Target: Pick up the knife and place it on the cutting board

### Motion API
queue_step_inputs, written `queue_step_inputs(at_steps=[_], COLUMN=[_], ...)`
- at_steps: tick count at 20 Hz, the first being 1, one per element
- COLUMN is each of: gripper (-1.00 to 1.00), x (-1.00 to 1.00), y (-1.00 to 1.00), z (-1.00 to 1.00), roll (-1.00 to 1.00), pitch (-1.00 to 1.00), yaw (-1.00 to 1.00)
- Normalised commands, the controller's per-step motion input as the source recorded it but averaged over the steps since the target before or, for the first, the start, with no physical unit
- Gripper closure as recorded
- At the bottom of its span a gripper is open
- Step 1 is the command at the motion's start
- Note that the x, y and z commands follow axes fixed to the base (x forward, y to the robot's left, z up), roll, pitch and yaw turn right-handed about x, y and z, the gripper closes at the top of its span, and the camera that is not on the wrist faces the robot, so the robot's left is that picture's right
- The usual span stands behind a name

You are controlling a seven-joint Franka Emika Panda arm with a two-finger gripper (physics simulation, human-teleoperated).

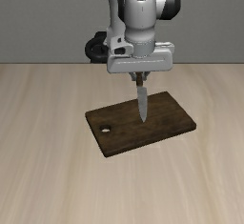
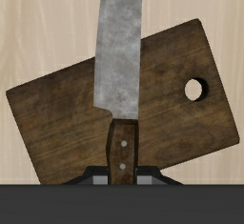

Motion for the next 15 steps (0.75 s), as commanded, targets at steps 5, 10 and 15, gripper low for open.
queue_step_inputs(at_steps=[5,10,15], gripper=[1.0,-1.0,-1.0], x=[0.0,-0.2,0.0], y=[0.2,0.0,0.0], z=[0.0,0.0,0.0], roll=[0.0,0.0,0.0], pitch=[0.0,0.0,0.0], yaw=[0.0,0.0,0.0])
